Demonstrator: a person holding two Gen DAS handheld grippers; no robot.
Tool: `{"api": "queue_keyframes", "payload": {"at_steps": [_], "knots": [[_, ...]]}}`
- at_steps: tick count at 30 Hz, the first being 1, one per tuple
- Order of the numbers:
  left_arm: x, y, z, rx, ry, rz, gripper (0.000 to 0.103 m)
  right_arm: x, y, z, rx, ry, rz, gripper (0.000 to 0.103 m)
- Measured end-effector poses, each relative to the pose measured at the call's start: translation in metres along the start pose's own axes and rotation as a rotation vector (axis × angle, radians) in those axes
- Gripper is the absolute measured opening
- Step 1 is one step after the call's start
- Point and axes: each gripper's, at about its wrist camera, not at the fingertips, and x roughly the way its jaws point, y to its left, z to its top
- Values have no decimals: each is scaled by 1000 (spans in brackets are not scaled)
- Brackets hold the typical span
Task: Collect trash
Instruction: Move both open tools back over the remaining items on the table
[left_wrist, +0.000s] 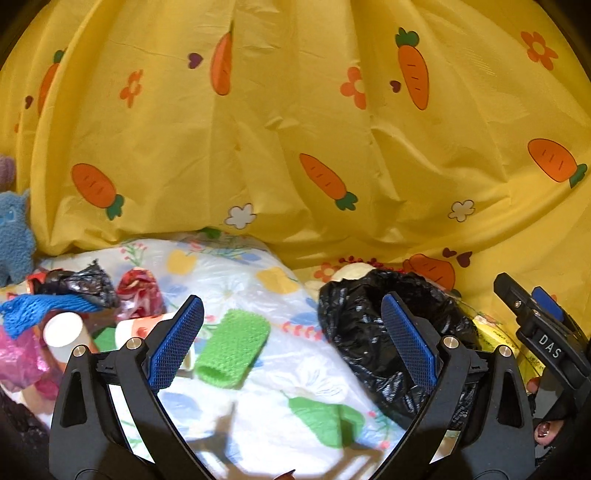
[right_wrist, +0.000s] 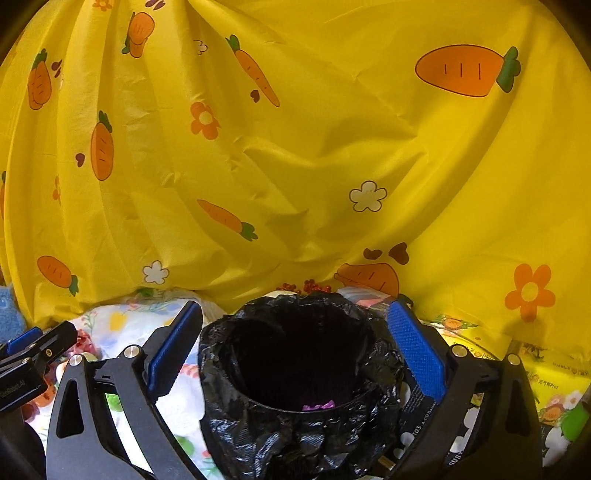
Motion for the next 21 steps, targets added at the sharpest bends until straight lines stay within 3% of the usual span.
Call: {"api": "queue_keyframes", "payload": {"at_steps": [13,21], "knots": [[-90,119,-43,-106,-8,336,95,-45,100,-40,-63,61,236,96],[-124,174,-69,-128,24,469,95,-60,154,-62,-105,105,350,96]]}}
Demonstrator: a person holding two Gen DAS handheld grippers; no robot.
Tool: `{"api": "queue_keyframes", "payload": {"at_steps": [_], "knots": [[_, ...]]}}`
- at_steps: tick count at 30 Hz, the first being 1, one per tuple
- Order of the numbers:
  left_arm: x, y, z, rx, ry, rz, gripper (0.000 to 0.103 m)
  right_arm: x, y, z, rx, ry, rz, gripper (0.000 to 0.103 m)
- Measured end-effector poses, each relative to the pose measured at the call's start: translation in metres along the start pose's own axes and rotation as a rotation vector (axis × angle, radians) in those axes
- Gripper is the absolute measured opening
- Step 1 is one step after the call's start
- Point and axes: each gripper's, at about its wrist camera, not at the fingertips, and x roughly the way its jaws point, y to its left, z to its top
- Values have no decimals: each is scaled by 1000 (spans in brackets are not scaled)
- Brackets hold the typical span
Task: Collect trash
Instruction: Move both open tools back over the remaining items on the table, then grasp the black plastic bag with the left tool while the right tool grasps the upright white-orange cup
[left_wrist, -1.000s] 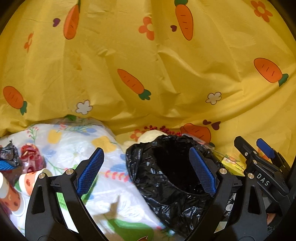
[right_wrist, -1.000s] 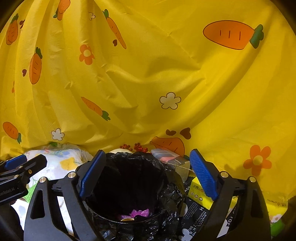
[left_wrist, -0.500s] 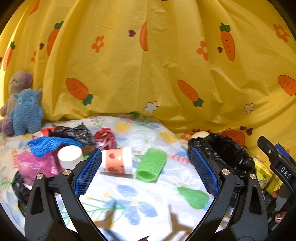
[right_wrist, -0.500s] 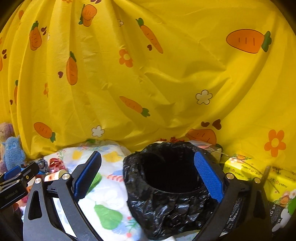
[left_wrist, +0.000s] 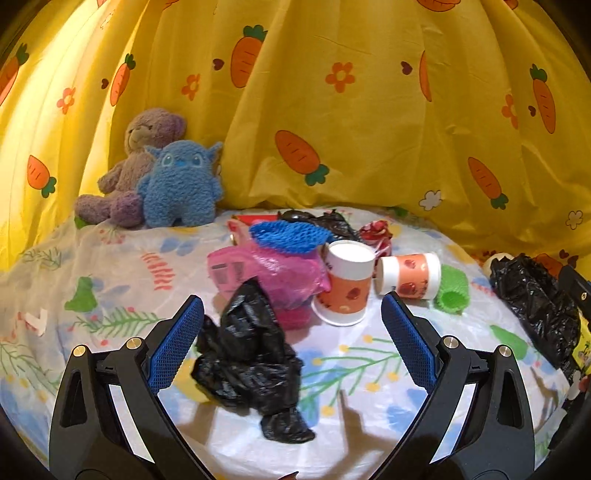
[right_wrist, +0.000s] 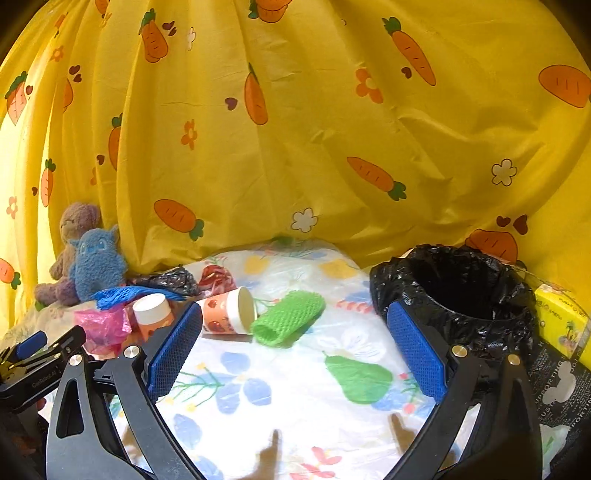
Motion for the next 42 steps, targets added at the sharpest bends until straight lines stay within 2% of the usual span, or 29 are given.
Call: {"api": "queue_keyframes", "payload": {"at_steps": [6,9,12,13,15,16,18,19,21,24,26,31,35,42], "knots": [[8,29,-7,-30,45,28,95,3,20,-5,-14,23,35,96],[11,34,-9,-33,59,18,95,4,28,-7,-25,33,49,96],[18,36,-10,-39,91,-9,90,8,34,-9,-40,45,62,96],[22,37,-11,-39,107,-15,86,9,36,-9,-45,49,66,96],[29,38,-13,-41,147,-36,70,13,41,-10,-55,59,74,96],[32,39,-14,-43,161,-44,65,15,45,-11,-64,64,81,96],[38,41,-16,-49,188,-56,48,20,52,-12,-82,72,90,96],[39,43,-17,-57,198,-68,43,21,56,-14,-91,76,99,96],[41,47,-18,-76,205,-89,25,27,65,-15,-111,89,118,96],[40,52,-18,-93,191,-95,10,38,80,-15,-140,110,148,96],[39,55,-16,-103,179,-93,6,46,89,-15,-152,125,169,96],[25,66,-1,-133,104,-69,4,72,111,-9,-172,173,217,92],[18,73,12,-133,45,-6,4,95,132,-4,-195,204,236,89],[27,81,16,-152,53,-2,4,144,159,-7,-219,291,224,82]]}}
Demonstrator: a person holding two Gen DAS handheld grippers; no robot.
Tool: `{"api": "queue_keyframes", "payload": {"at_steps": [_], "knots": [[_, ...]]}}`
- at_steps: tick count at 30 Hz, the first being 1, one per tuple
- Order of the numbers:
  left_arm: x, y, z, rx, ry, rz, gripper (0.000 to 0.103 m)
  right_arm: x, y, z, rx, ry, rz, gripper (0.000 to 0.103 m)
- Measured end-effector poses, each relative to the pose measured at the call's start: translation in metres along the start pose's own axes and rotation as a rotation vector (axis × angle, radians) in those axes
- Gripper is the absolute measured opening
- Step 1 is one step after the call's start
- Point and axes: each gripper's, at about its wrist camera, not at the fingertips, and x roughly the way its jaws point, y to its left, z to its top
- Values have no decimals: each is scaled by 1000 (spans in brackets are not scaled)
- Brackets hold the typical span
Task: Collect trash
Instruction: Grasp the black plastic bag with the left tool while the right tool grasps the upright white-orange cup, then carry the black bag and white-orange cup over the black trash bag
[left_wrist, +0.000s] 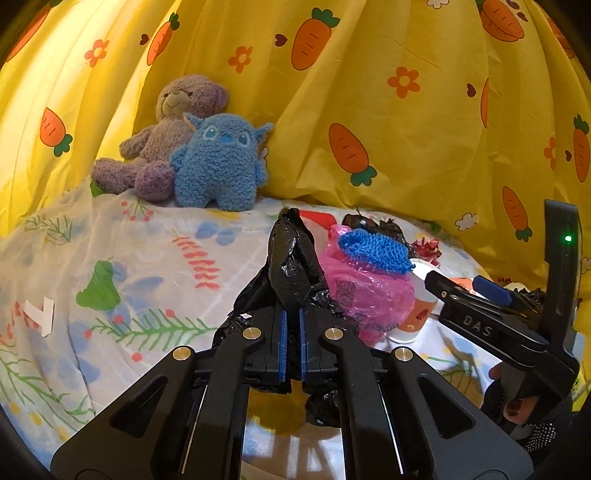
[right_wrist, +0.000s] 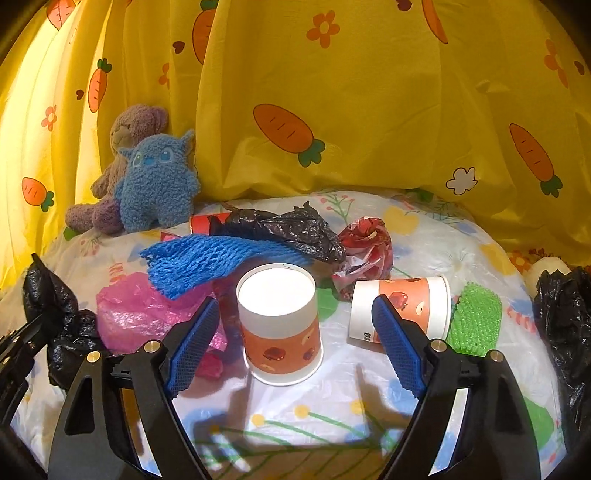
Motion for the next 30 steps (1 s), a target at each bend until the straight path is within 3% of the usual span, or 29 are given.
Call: {"api": "queue_keyframes", "payload": {"at_steps": [9,13,15,30], "knots": [[13,-2,1,9,18,-17,4,32,4,3,-4,67,0,78],[15,-4,0,17,25,-25,4,41,4,2,-4,93,4,59],[15,-4,0,17,26,-27,4,42,4,2,-8,95,6,57],[-10,-18,3,36,-17,-24,4,-36,-29,0,26,-54,19,56]]}}
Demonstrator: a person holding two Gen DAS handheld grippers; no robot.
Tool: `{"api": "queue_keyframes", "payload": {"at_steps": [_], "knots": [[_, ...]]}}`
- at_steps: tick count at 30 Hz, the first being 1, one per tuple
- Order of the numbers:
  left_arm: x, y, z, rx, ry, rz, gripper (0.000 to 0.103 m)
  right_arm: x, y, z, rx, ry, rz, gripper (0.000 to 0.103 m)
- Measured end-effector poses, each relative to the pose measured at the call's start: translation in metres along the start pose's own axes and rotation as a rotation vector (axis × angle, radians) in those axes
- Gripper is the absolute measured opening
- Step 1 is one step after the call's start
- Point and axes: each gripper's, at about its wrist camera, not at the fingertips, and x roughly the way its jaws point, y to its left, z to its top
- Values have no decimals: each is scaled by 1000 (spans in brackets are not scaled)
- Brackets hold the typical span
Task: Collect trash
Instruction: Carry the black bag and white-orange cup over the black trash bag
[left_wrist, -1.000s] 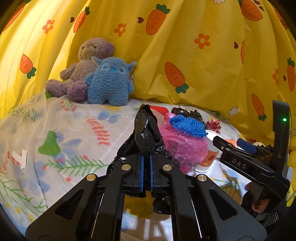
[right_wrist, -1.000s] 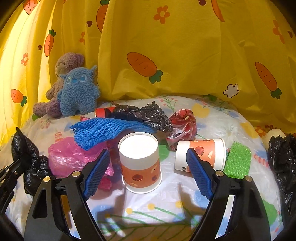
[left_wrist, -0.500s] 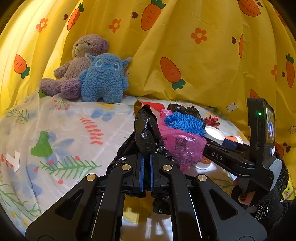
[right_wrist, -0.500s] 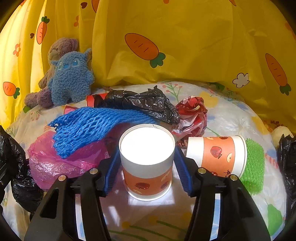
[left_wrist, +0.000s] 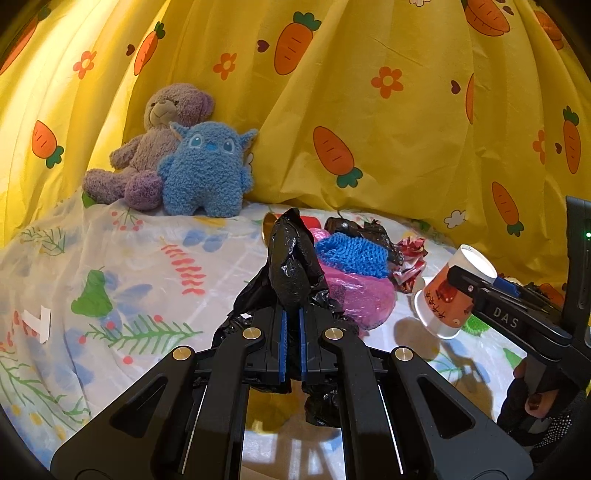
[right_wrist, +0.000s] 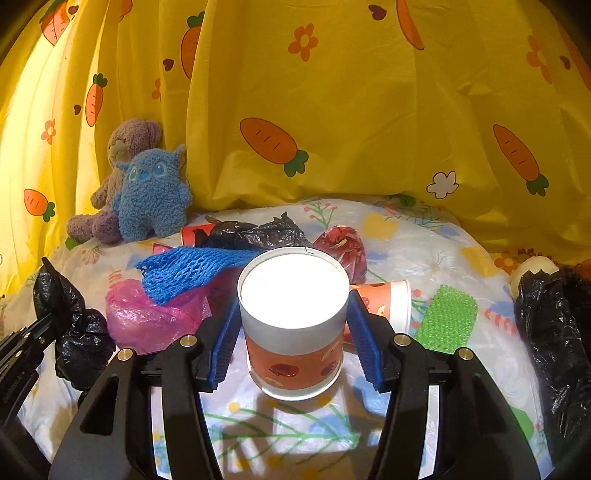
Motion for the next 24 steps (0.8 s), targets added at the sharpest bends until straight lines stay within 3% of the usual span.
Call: {"api": "queue_keyframes", "payload": {"at_steps": [10,24], "knots": [[-30,-31,9,42,-56,-46,4,-48,-19,-10,-9,-59,-15,56],[-34,-105,16,150,-70,-187,4,-88,-64,-16,17,-110,-111,56]]}}
